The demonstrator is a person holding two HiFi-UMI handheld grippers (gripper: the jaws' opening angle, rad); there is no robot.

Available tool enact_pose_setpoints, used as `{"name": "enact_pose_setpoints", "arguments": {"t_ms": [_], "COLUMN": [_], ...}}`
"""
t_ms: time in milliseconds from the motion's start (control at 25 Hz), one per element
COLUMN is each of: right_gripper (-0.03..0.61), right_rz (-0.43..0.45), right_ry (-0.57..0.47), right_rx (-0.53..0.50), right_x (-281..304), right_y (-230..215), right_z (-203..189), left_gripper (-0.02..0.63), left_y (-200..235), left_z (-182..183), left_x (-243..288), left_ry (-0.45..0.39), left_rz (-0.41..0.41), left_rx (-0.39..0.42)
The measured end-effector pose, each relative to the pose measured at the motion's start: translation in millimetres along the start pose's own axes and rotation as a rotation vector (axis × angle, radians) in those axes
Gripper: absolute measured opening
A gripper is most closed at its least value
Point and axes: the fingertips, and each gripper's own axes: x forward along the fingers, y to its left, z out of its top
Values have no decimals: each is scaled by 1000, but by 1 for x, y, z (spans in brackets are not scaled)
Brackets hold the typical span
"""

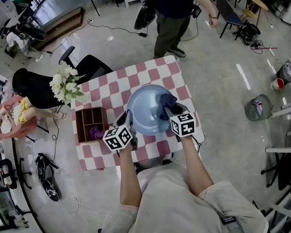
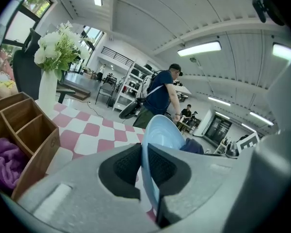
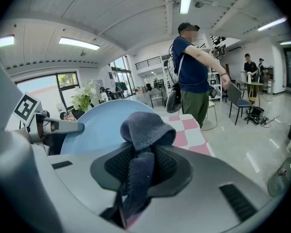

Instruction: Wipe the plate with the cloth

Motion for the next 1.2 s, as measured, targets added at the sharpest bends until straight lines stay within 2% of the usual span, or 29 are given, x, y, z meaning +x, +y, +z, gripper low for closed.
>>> {"name": "enact_pose_setpoints", "arguments": {"t_ms": [240,560,720,920,1200], "right_gripper": [103,103,103,103,103], "right_rz": [1,25,48,81,109], "right_ry": [9,53,58,48,28], "right_rx": [-17,-49,-70,-104,-129], "right_x": [-3,-5,-1,2,5], "right_y": [1,18,33,53,70], "right_z": [-2,-15,-14,-10,4], "left_gripper": [25,25,25,25,25], "left_y": [1,-8,-14,-26,-37], "left_z": [7,15,24,35,45], "left_x": [13,22,27,28,30], "left_ry": [-21,-25,-29,-30,-38], "left_rz": [3,23,-8,-14,-7], "left_rx": [-24,22,10,68,99]}}
